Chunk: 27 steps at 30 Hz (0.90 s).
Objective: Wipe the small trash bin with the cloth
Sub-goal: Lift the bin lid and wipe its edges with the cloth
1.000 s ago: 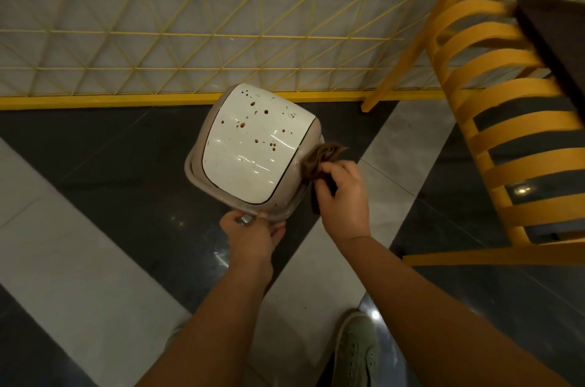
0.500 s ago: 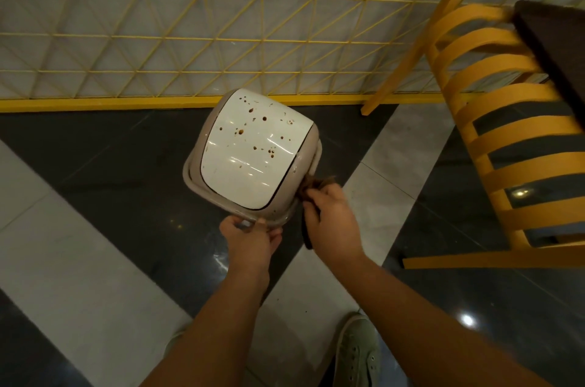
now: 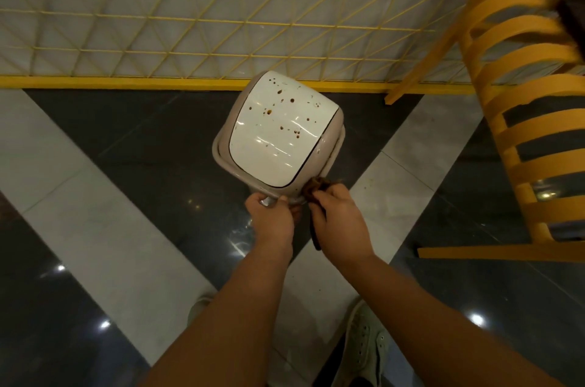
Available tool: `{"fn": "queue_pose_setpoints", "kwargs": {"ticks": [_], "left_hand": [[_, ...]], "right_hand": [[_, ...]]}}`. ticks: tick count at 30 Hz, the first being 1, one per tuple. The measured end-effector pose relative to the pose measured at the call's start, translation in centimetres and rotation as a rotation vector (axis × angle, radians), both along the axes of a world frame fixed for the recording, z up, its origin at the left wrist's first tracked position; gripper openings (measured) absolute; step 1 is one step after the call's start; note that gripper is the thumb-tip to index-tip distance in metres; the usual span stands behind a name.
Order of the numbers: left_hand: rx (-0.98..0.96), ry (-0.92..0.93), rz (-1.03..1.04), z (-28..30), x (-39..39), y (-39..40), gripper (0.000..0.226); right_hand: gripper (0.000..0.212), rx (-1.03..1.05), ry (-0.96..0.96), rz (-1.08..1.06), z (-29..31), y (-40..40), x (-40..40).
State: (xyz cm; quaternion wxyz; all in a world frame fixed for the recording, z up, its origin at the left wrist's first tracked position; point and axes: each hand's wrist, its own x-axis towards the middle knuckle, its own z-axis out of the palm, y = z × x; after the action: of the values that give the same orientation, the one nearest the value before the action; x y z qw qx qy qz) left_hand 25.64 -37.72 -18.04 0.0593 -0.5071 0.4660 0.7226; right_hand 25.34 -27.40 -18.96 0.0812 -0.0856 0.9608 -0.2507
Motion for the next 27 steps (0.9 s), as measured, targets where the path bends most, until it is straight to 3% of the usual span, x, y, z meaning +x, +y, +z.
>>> {"fn": "queue_pose_setpoints", "kwargs": {"ticks": [4, 6, 12, 16, 22, 27], "left_hand": [[-0.094, -0.043, -0.056, 0.2, -0.1, -0.1, 0.033], [-0.104, -0.038, -0.048, 0.1, -0.1, -0.1, 0.032], [0.065, 0.035, 0.037, -0.9, -0.5, -0.3, 0.040], [0.085, 0.066, 0.068, -0.8, -0.7, -0.2, 0.041], [0.073, 0.066, 0.084, -0.8, -0.8, -0.1, 0.041], [0.097, 0.061, 0.056, -0.7, -0.7, -0.4, 0.043]], "right_hand": [[0.026, 0.005, -0.057, 0.103, 0.0, -1.1, 1.0], [0.025, -0.002, 0.005, 0.092, 0.2, -1.0, 0.6], [0.018, 0.039, 0.135, 0.085, -0.5, 1.1, -0.9], [0.021, -0.016, 0.136, -0.085, -0.2, 1.7, -2.6], [0.022, -0.032, 0.116, 0.010, -0.6, 1.1, -1.0], [0.025, -0.118, 0.044, -0.284, -0.4, 1.5, -6.2]]}}
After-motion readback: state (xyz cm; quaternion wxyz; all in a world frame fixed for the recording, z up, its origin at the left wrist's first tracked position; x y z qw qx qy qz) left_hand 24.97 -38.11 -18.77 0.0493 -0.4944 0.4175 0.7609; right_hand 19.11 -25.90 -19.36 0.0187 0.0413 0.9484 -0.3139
